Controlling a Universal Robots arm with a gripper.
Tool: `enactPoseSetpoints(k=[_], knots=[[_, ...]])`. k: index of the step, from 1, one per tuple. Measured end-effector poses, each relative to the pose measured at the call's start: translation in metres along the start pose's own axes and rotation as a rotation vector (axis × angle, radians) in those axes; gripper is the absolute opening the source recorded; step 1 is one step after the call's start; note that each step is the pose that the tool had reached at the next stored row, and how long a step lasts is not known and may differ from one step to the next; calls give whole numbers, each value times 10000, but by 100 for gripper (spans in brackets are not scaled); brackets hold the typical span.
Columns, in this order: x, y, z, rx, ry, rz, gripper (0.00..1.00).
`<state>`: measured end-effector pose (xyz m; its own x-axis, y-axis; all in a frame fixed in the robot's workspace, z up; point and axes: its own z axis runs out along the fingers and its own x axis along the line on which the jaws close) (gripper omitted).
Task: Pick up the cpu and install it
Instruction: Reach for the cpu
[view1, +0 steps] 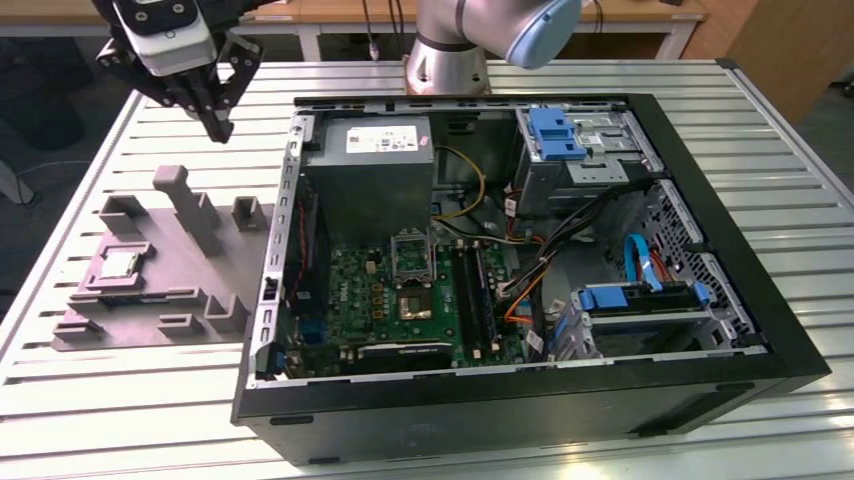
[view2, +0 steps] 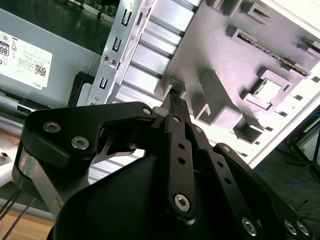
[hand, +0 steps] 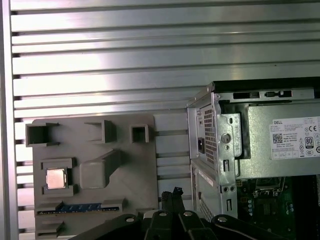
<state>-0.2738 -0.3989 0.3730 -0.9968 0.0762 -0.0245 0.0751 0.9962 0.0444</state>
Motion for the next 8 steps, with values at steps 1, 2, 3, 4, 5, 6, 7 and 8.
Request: enactPoseSetpoints(k=[1, 2, 3, 4, 5, 6, 7, 8], knots=[[2, 0, 1, 0, 0, 0, 11], [3, 0, 1, 0, 0, -1, 11], [12, -2, 12, 1, 2, 0, 11], [15, -2, 13, 1, 2, 0, 11], [15, -2, 14, 1, 2, 0, 11], [16, -2, 14, 0, 2, 0, 11], [18, -2, 14, 0, 1, 1, 11], [21, -2, 14, 0, 1, 1, 11]])
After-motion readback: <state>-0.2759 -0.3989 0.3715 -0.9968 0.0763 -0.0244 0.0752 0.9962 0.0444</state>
